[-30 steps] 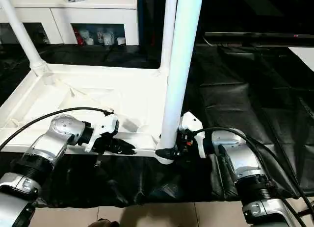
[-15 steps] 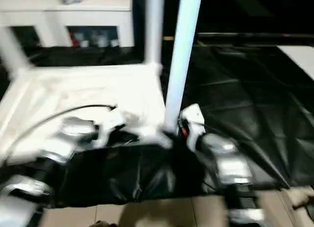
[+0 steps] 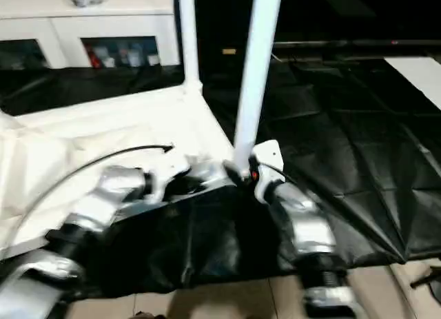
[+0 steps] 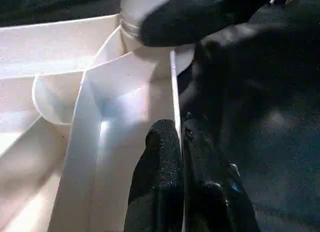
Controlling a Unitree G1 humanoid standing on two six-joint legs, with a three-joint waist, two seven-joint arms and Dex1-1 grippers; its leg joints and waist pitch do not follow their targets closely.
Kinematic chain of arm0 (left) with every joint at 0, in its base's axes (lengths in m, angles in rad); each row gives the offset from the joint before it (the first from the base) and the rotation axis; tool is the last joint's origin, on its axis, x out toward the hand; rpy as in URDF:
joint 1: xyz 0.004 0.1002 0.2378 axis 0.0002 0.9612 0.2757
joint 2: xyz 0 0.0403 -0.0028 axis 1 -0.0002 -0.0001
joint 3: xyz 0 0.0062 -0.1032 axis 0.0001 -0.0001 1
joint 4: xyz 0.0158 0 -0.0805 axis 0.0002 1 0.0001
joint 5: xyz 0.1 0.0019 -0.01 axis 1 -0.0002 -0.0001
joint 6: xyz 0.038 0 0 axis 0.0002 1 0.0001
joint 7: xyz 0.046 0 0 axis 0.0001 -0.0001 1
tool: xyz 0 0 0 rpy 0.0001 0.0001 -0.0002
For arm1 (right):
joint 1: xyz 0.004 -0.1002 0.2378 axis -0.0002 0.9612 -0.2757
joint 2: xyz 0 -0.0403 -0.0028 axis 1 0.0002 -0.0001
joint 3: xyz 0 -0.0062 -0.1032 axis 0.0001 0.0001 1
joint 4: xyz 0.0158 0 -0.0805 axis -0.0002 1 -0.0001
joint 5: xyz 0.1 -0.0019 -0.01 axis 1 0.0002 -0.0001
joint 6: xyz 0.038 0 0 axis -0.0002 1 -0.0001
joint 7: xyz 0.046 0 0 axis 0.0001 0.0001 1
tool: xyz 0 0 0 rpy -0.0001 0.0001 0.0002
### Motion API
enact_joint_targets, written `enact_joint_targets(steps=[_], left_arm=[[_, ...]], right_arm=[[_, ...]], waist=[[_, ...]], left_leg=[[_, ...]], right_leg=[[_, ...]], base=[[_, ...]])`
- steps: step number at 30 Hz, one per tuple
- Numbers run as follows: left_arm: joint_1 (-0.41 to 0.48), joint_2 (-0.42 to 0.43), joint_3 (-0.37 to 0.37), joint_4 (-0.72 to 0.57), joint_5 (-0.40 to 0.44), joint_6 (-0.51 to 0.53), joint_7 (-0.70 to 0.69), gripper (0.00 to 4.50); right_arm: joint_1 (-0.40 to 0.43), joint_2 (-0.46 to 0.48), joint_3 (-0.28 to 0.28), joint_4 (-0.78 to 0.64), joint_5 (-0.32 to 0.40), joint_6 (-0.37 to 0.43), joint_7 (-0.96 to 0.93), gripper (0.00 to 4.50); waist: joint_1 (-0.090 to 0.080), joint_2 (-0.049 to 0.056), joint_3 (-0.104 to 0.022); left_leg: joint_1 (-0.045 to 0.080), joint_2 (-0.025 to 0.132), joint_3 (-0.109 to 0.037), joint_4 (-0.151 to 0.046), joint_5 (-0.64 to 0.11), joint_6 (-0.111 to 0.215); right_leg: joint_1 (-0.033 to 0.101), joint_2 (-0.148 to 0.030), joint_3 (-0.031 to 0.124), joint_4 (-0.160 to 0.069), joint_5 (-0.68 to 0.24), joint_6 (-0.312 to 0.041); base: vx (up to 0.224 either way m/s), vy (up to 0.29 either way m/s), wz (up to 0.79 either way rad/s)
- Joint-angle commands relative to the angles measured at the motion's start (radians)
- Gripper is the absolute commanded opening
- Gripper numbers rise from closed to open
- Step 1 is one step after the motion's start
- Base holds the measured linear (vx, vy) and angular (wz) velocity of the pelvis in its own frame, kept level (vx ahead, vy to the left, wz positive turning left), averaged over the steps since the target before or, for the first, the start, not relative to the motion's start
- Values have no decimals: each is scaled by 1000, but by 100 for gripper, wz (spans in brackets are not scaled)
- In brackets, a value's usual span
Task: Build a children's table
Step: Rotate leg to tighten
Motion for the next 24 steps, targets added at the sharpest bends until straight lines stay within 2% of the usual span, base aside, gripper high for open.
enact_joint_targets(steps=[1, 2, 3, 5, 6, 7, 8, 10, 11, 14, 15, 17, 18, 24], left_arm=[[-4, 1, -42, -11, -8, -56, -66, 0], [-5, 18, -40, -7, -16, -65, -96, 0], [-9, 43, -34, 4, -30, -80, -143, 0], [-13, 55, -31, 10, -38, -86, -168, 0], [-21, 72, -31, 19, -52, -92, -207, 0], [-21, 72, -31, 19, -52, -92, -207, 0], [-30, 85, -34, 29, -68, -101, -245, 0], [-32, 88, -35, 32, -72, -101, -255, 0], [-37, 93, -37, 38, -77, -104, -271, 0], [-55, 100, -39, 59, -79, -113, -296, 0], [-62, 102, -39, 69, -79, -117, -303, 0], [-65, 103, -39, 75, -80, -120, -307, 0], [-71, 105, -39, 87, -83, -127, -316, 0], [-68, 98, -26, 89, -101, -113, -307, 0]], right_arm=[[3, 9, 102, -27, 28, -22, 135, 369], [1, -13, 104, -29, 36, -22, 176, 369], [-3, -50, 108, -31, 51, -23, 259, 369], [-6, -71, 113, -32, 61, -22, 312, 369], [-12, -102, 127, -32, 78, -16, 388, 369], [-12, -102, 127, -32, 78, -16, 388, 369], [-18, -130, 145, -32, 92, -8, 455, 369], [-20, -137, 150, -31, 96, -6, 474, 369], [-25, -146, 161, -27, 96, -1, 502, 353], [-40, -166, 191, -13, 90, 7, 569, 353], [-45, -171, 200, -8, 89, 10, 589, 326], [-47, -173, 204, -5, 89, 10, 599, 318], [-53, -176, 214, 0, 93, 12, 619, 305], [-35, -162, 198, -29, 124, 51, 604, 263]], waist=[[3, -9, -62], [4, -6, -64], [11, -8, -65], [19, -4, -66], [22, -6, -65], [23, -6, -64], [27, -7, -62], [31, -6, -59], [31, -11, -58], [32, -10, -54], [34, -11, -54], [34, -10, -55], [34, -6, -56], [37, -7, -60]], left_leg=[[22, 30, -16, -58, -181, 50], [23, 31, -14, -55, -164, 59], [21, 30, -12, -50, -123, 84], [23, 35, -9, -47, -109, 99], [24, 36, -8, -46, -117, 102], [24, 36, -8, -47, -129, 103], [25, 38, -7, -50, -155, 97], [28, 40, -7, -53, -190, 79], [27, 41, -7, -55, -197, 73], [29, 41, -8, -60, -253, 40], [31, 42, -8, -61, -270, 27], [30, 40, -8, -60, -264, 23], [30, 41, -9, -61, -259, 22], [27, 39, -8, -55, -214, 42]], right_leg=[[31, -35, 16, -55, 2, -227], [31, -34, 16, -51, 36, -238], [36, -32, 13, -44, 102, -264], [31, -30, 10, -38, 130, -283], [31, -29, 7, -36, 120, -291], [30, -30, 7, -38, 103, -293], [28, -31, 8, -41, 61, -294], [26, -34, 9, -45, -2, -288], [26, -34, 9, -47, -20, -285], [21, -36, 12, -53, -115, -271], [19, -39, 14, -55, -137, -263], [19, -39, 14, -55, -134, -260], [19, -39, 14, -53, -126, -261], [23, -39, 11, -46, -57, -276]], base=[[0, 0, 0], [0, 0, 0], [0, 0, 0], [0, 0, 0], [0, 0, 0], [0, 0, 0], [0, 0, 0], [0, 0, 0], [0, 0, 0], [0, 0, 0], [0, 0, 0], [0, 0, 0], [0, 0, 0], [0, 0, 0]])
